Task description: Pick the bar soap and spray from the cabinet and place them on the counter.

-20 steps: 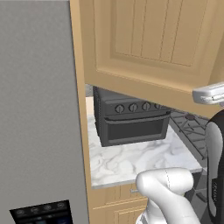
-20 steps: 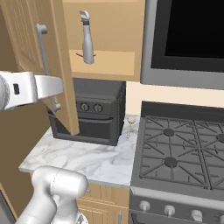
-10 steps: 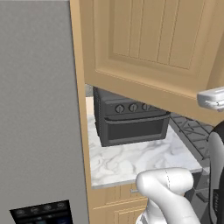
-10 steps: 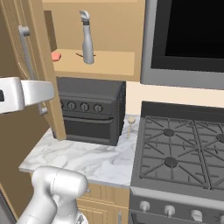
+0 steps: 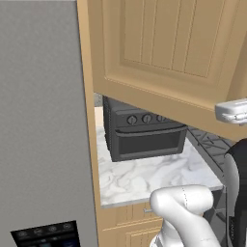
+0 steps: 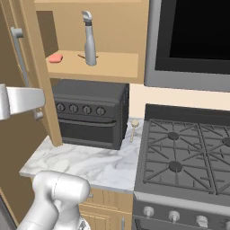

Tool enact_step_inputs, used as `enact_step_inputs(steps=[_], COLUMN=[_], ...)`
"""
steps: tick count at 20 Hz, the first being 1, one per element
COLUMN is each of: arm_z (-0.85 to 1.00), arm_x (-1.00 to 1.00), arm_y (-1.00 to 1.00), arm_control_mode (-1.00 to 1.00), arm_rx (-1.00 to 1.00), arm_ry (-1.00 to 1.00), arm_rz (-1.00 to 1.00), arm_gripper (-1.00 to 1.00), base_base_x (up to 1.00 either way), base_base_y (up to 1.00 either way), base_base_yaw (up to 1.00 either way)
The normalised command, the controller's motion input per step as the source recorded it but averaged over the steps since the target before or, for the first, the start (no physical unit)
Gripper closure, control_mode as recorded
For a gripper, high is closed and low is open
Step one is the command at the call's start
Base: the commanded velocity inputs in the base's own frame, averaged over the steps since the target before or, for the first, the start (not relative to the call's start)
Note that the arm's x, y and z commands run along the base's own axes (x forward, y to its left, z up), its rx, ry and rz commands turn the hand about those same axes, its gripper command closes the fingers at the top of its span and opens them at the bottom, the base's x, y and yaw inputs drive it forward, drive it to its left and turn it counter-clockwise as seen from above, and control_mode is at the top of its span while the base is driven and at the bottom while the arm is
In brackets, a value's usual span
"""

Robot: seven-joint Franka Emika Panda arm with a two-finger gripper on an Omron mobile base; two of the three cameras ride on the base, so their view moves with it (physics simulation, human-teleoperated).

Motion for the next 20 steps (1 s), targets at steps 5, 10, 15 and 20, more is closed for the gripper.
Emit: enact_step_inputs(steps=[5, 10, 15, 20], arm_z=[0.07, 0.09, 0.15, 0.18], arm_x=[-0.88, -0.97, -0.88, -0.61], arm_y=[-0.16, -0.13, -0.16, -0.39], arm_control_mode=[-1.00, -1.00, -1.00, -1.00], arm_rx=[0.07, 0.05, 0.08, 0.12], arm_ry=[-0.01, -0.05, -0.02, 0.01], arm_rz=[-0.01, -0.03, -0.02, -0.01], arm_gripper=[-1.00, -1.00, -1.00, -1.00], base_base_x=[0.00, 0.00, 0.00, 0.00], base_base_y=[0.00, 0.00, 0.00, 0.00], base_base_yaw=[0.00, 0.00, 0.00, 0.00])
